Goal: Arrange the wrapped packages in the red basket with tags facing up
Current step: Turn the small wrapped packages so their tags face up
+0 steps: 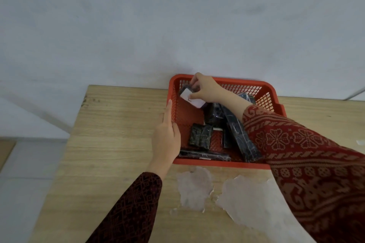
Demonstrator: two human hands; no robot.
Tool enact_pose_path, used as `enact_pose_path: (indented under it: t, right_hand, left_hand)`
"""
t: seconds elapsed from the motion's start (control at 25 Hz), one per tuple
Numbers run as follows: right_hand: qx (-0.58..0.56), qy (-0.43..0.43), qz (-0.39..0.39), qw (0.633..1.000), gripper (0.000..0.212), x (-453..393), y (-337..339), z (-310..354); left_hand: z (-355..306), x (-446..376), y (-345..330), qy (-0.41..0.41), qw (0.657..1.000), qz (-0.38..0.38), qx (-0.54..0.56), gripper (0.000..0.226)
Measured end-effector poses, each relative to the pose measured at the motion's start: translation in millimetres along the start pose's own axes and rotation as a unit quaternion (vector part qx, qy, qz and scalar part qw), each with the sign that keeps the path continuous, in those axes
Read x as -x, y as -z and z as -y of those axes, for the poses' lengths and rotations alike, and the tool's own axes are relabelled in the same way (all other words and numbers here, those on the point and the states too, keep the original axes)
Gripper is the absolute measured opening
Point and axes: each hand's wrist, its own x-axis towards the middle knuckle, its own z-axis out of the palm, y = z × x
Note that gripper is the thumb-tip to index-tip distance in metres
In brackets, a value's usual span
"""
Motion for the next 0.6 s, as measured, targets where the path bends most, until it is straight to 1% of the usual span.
enact_pose_path:
  t: [0.12,0.16,0.28,0.4,0.44,0.48,0.6]
  right_hand:
    - [0.113,0.056,0.013,0.992,0.029,-4,-7,0]
    - [0.145,0.069,0.014,0.987,0.027,-6,-9,1]
    - [0.242,0.096,0.032,0.965,0.033,-7,-20,3]
    - [0.312,0.093,0.051,0.944,0.052,-6,-30,4]
    - [0.333,0.09,0.047,0.937,0.054,-5,-33,4]
    - [0.348,0.087,0.036,0.933,0.053,-5,-36,5]
    - [0.361,0.063,-0.003,0.93,0.041,-2,-44,5]
  left_hand:
    - [2,-1,-2,0.003,1.0,0.004,-0.001,0.061]
    - [2,-1,-2,0.005,1.0,0.006,0.002,0.061]
    - [2,-1,-1,0.011,1.0,0.005,0.005,0.061]
    - [2,-1,-1,0.012,1.0,0.0,0.008,0.061]
    - [1,-1,-1,0.01,1.0,-0.001,0.009,0.061]
    - [1,-1,-1,0.008,1.0,-0.003,0.008,0.061]
    - [2,-1,-1,0.006,1.0,-0.001,0.003,0.061]
